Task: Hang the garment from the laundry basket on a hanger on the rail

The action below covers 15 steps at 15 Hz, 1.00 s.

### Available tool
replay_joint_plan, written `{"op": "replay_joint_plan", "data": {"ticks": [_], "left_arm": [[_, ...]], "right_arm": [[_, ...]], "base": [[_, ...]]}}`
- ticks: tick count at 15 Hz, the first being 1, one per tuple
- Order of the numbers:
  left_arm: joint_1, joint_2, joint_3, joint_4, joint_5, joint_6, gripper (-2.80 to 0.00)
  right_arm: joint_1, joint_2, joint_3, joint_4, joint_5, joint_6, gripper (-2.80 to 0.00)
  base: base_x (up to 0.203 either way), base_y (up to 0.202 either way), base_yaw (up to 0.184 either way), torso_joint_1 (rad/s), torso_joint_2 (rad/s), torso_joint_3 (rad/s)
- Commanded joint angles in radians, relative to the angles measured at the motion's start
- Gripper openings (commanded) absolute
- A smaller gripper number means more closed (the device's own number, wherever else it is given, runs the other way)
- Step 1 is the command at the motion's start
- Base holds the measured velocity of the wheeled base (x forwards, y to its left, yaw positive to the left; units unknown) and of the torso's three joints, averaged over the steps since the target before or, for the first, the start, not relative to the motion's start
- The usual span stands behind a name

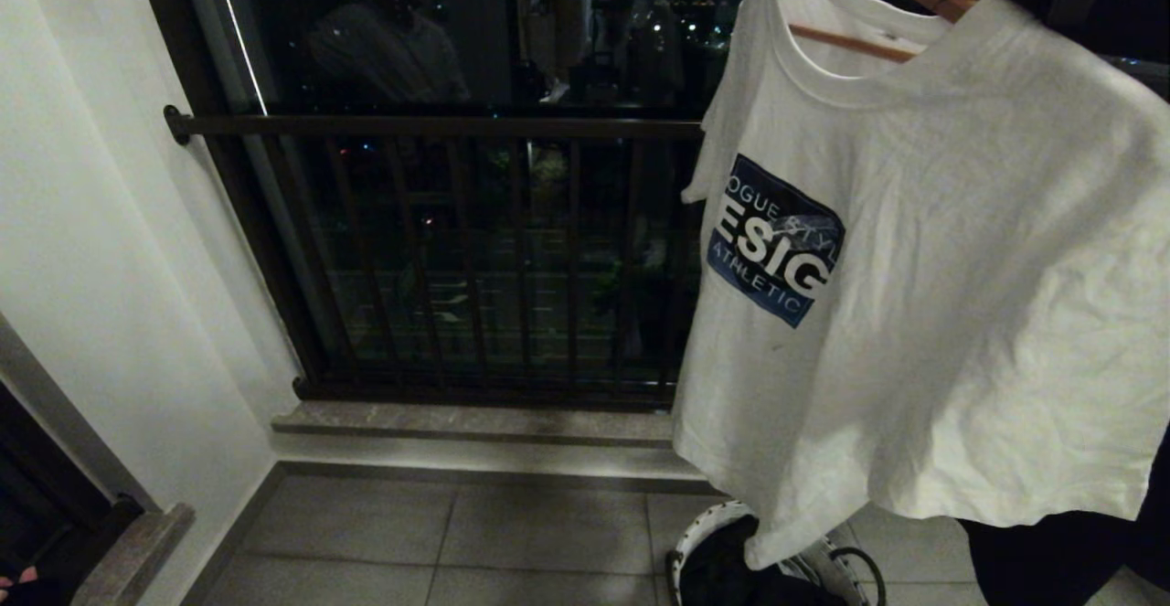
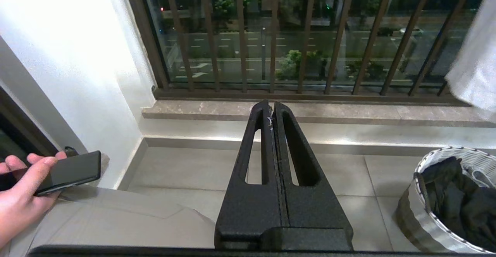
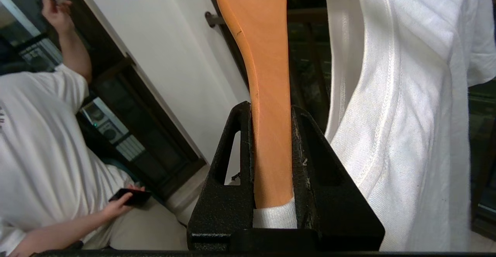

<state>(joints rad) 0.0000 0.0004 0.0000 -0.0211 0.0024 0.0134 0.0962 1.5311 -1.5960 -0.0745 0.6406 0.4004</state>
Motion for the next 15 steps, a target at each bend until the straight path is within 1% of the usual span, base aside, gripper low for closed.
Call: {"op": "replay_joint_plan", "data": {"ticks": [1, 3, 11, 12, 14, 15], "left_arm": [[0.0, 0.0, 0.008, 0.0, 0.001, 0.0, -2.8], [0.0, 0.0, 0.008, 0.0, 0.001, 0.0, -2.8], [0.0, 0.0, 0.008, 0.0, -0.001, 0.008, -2.8], [0.0, 0.0, 0.008, 0.0, -0.001, 0.008, -2.8], [0.0, 0.0, 0.008, 0.0, -0.001, 0.008, -2.8], [0.0, 0.0, 0.008, 0.0, -0.001, 0.008, -2.8]], "right_arm": [[-0.001, 0.021, -0.006, -0.004, 0.004, -0.002, -2.8], [-0.001, 0.034, -0.007, -0.004, 0.004, -0.026, -2.8], [-0.014, 0.059, -0.008, -0.005, 0.004, -0.041, -2.8], [-0.016, 0.056, -0.002, -0.005, 0.004, -0.043, 0.0], [-0.016, 0.037, 0.003, -0.005, 0.004, -0.051, 0.0], [-0.016, 0.028, 0.012, -0.005, 0.004, -0.07, 0.0]], "base": [[0.0, 0.0, 0.0, 0.0, 0.0, 0.0], [0.0, 0.0, 0.0, 0.0, 0.0, 0.0], [0.0, 0.0, 0.0, 0.0, 0.0, 0.0], [0.0, 0.0, 0.0, 0.0, 0.0, 0.0], [0.0, 0.0, 0.0, 0.0, 0.0, 0.0], [0.0, 0.0, 0.0, 0.0, 0.0, 0.0]]}}
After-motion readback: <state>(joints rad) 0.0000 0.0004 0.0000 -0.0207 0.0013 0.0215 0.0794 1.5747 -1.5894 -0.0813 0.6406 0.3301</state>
